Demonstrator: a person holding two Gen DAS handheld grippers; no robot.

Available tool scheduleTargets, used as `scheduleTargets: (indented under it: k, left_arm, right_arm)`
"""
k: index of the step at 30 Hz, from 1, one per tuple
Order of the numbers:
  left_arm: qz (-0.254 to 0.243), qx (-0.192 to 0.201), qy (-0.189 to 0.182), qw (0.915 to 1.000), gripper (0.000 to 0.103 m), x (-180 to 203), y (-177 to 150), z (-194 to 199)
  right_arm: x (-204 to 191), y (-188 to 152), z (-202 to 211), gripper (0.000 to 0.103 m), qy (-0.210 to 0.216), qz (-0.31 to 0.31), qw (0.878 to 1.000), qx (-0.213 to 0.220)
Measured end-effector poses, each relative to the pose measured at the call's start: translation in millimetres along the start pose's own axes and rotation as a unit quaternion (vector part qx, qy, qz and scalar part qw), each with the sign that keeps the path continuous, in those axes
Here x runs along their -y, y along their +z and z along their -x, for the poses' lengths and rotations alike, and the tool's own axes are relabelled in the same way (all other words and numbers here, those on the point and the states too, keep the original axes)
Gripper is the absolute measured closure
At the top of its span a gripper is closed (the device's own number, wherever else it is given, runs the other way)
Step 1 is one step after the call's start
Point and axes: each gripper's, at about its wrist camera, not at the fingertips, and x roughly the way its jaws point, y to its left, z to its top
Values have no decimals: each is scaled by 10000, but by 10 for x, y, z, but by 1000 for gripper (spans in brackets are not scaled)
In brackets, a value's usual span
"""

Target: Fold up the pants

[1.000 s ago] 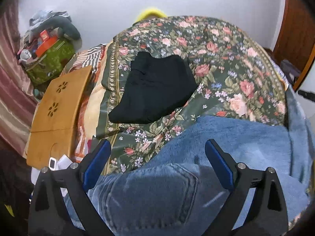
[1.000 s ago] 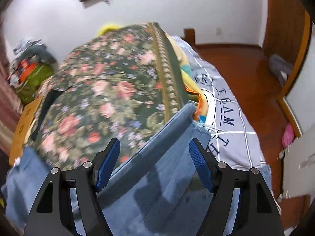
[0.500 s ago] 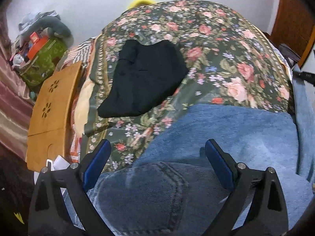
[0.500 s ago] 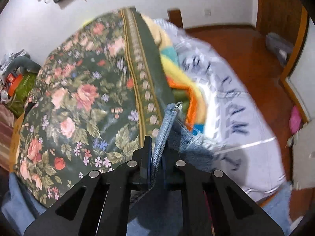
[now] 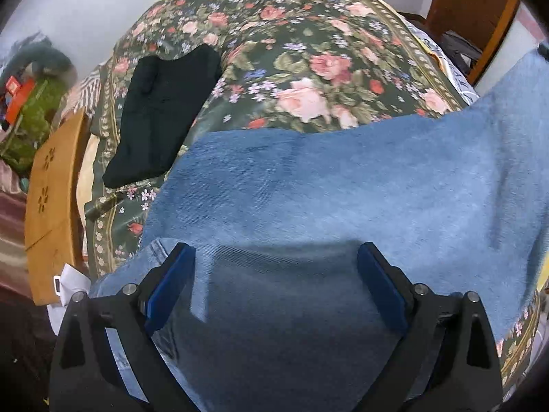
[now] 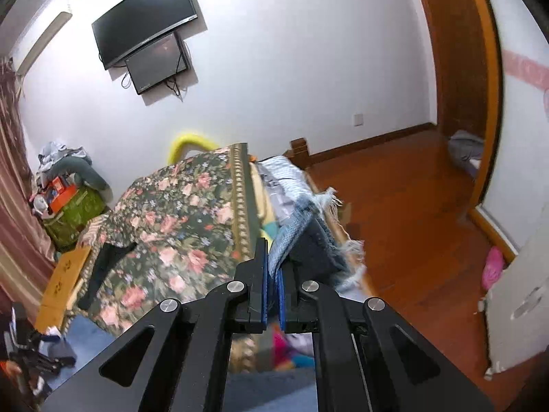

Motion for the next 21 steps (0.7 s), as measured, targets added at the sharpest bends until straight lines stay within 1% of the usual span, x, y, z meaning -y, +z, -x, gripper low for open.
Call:
scheduleTargets:
  k: [3, 4, 6, 7, 10, 13, 15, 17, 18, 20, 21]
  left_arm:
    - [98, -21, -32, 9999, 6, 63, -53, 17]
    - [135, -20, -27, 9999, 6, 75, -68, 18]
    - [211, -2, -28, 9998, 6, 91, -100, 30]
    - [249, 11, -29, 9997, 6, 101, -115, 36]
    - [297, 65, -18, 9995, 6, 121, -160, 61]
    - [291, 163, 44, 9994, 6, 149, -202, 88]
    - [326, 232, 66, 9992, 6, 154, -227, 104]
    - [353, 274, 53, 9990, 6, 155, -252, 113]
    - [360, 302, 37, 9989, 6, 151, -268, 125]
    - [364, 368, 19, 9987, 6, 146, -294, 158]
    - [368, 416, 15, 9985, 6, 141, -311, 183]
  right_arm:
    - [220, -313, -73, 99, -186, 57, 9992, -342]
    - [240, -381, -109, 99, -257, 77, 9987, -422]
    - [347, -625, -220, 99, -442, 115, 9968, -662]
    - [430, -795, -292, 99, -518, 93, 9950, -850]
    - [574, -1128, -382, 99, -644, 20, 9910, -1174]
    - [639, -1392, -409, 99, -717, -55, 9868, -1449]
    - [658, -1516, -409, 98, -779, -34, 9836, -1626]
    - [656, -1624, -429, 93, -926, -16, 9788, -1826]
    - [681, -1649, -400, 92, -1010, -22, 9774, -1856]
    - [660, -1616, -350, 82, -1272, -42, 9736, -1894]
    - [642, -1582, -322, 81, -1375, -15, 9720, -1908]
